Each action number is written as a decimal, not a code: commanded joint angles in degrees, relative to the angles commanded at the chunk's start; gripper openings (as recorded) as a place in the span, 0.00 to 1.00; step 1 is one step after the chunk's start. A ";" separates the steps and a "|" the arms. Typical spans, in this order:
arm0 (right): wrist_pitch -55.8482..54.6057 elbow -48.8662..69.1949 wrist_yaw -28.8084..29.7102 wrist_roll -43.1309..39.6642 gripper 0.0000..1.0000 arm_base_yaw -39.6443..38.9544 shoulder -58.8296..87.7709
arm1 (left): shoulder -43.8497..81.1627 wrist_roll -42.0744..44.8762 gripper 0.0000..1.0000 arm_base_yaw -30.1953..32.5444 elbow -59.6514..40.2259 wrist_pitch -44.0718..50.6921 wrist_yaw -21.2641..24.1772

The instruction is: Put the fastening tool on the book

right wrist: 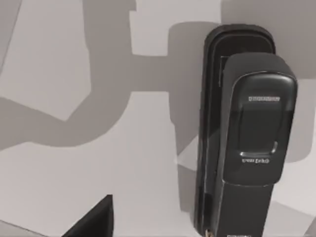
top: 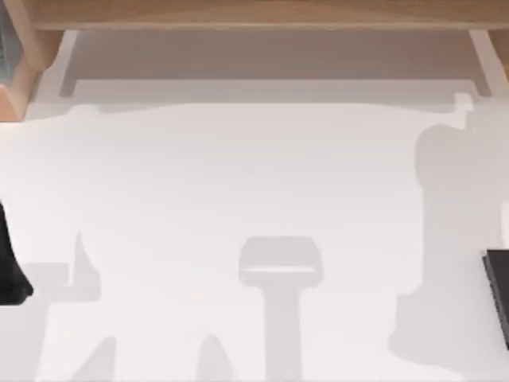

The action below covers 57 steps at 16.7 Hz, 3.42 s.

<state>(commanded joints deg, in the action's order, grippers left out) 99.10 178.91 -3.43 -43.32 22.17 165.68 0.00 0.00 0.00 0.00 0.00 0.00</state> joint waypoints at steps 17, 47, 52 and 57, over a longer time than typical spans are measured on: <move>1.11 12.26 0.32 0.83 0.85 -0.42 11.15 | 0.00 0.00 1.00 0.00 0.00 0.00 0.00; -0.89 -1.67 1.16 2.88 0.00 -0.50 -5.43 | 0.00 0.00 1.00 0.00 0.00 0.00 0.00; -6.89 -21.08 2.15 7.09 0.00 -2.01 -21.53 | 0.00 0.00 1.00 0.00 0.00 0.00 0.00; -15.08 -45.12 3.07 12.82 0.00 -4.12 -39.67 | 0.00 0.00 1.00 0.00 0.00 0.00 0.00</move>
<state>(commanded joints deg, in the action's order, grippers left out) 84.03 133.79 -0.36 -30.50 18.05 126.02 0.00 0.00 0.00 0.00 0.00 0.00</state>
